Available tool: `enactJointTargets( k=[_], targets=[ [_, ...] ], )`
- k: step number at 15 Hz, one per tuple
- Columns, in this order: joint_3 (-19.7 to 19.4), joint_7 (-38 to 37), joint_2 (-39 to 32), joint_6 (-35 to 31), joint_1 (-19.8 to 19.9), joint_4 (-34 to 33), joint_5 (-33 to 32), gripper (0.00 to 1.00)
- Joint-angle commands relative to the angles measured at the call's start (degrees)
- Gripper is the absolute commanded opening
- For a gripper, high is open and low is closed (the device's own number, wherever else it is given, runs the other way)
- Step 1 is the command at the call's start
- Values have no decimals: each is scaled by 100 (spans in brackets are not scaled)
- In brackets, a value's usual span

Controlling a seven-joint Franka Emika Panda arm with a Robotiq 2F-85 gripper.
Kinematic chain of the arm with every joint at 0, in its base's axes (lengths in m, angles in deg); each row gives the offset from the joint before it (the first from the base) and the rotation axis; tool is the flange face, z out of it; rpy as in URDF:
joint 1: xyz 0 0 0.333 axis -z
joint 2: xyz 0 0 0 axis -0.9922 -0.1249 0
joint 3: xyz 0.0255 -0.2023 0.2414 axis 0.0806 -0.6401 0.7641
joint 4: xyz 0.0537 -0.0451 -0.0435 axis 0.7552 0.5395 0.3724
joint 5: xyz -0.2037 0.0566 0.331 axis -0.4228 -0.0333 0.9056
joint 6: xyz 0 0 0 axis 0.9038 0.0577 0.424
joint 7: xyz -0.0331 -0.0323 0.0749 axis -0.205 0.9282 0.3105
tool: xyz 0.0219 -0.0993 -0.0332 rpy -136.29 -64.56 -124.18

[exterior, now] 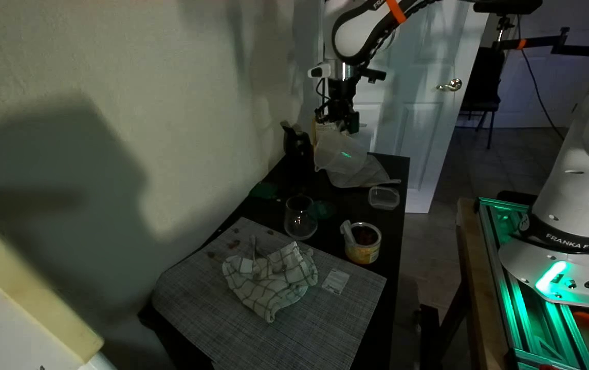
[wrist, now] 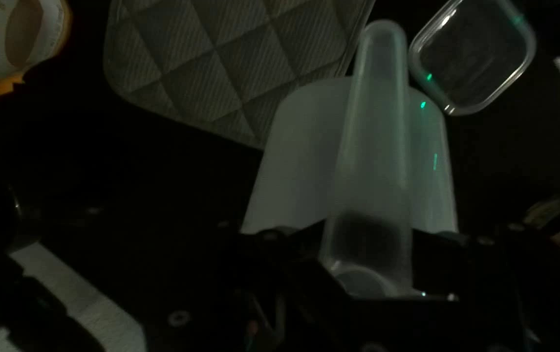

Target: Pour the contents in the jug into the clear bowl.

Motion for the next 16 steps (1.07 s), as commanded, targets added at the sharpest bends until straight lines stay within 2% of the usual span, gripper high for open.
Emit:
enactJointTargets(
  k=[1,4,9,13,14,15,16],
  targets=[
    [-203,-82,709,782,-245,368,-910,0],
    [-256,144,965,1189,-336,523,-1340,0],
    [-283,378,1176,1258,-469,925,-1799,0],
    [-413,603,1489,1447,-397,1352,-2306,0],
    [-486,756,1613,1457,-387,1421,-2240,0],
    [-444,501,1162,1385,-467,1091,-2124,0],
    [-486,534,1218,1386,-459,1136,-2128,0]
  ],
)
